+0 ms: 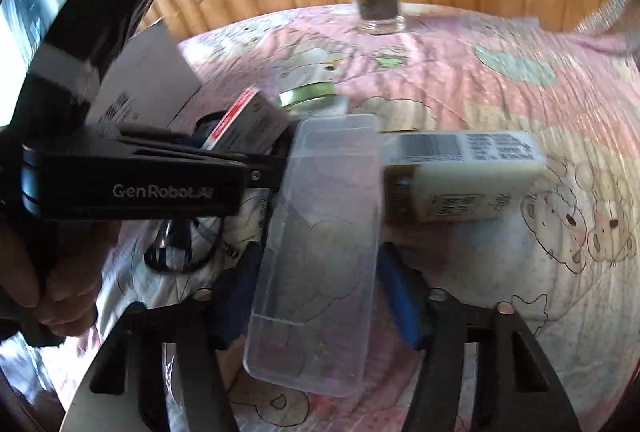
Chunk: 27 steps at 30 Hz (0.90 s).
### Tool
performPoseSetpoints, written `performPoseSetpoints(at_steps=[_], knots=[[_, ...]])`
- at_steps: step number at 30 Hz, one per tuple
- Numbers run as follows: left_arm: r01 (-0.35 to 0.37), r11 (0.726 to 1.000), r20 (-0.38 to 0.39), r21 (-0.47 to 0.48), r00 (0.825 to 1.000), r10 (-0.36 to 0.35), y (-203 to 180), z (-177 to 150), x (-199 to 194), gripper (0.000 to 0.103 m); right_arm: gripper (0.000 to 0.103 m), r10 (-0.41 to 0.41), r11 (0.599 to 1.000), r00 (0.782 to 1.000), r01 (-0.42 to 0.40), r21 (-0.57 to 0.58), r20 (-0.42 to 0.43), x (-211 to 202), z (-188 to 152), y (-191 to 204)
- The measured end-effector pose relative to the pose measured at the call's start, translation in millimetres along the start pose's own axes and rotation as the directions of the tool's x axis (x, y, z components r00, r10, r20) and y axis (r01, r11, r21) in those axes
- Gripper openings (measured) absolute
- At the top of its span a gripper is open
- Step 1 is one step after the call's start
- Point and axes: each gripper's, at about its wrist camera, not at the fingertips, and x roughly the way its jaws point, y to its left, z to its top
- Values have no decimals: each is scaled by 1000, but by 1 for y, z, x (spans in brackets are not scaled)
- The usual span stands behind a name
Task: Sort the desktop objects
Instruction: 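Grasp the clear plastic case with the right tool while the left tool grasps the red staple box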
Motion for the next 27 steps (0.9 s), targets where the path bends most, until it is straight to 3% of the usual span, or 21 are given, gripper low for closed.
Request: performPoseSetpoints(at_steps=[1,2,5,15,27], knots=[[3,1000,3,-3,1000,-3,1,2,0,36,55,12,1000,1000,-12,14,3,0,1,-3],[14,1000,5,-14,1000,-14,3,3,0,25,55,23,999,1000,-23,28,6,-1,1,-5],[56,997,6,-53,998,-56,10,7,-2,21,55,56,995,998,-57,82,15,-4,0,-11],[67,995,59,-72,996,-62,5,7,-31,16,54,105,972,993,-113,206,49,-23,-10,-20],[122,988,178,-97,979,-103,0,-26,-107,15,55,97,970,989,-120,214,114,-68,-21,3]])
